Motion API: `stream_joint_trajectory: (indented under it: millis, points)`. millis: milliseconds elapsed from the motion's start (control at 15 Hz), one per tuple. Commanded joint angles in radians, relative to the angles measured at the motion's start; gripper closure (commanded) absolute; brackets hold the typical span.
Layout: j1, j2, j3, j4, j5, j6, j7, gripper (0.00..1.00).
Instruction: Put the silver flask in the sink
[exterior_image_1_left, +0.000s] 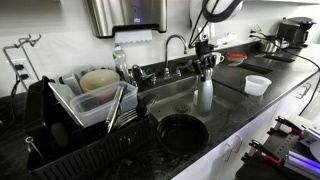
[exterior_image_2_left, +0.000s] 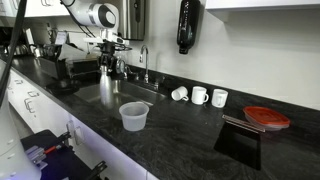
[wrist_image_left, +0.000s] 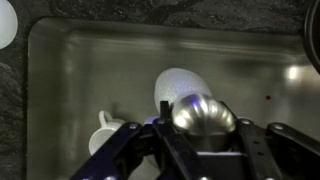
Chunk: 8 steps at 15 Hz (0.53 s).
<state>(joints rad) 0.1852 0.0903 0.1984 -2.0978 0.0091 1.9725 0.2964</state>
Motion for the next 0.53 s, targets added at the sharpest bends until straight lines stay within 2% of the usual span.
stream_joint_trajectory:
  millis: [0, 467]
  points:
    - [0.017, 0.088, -0.008, 0.077, -0.007, -0.021, 0.016, 0.77]
    - [0.029, 0.206, -0.032, 0.138, -0.016, -0.013, 0.014, 0.77]
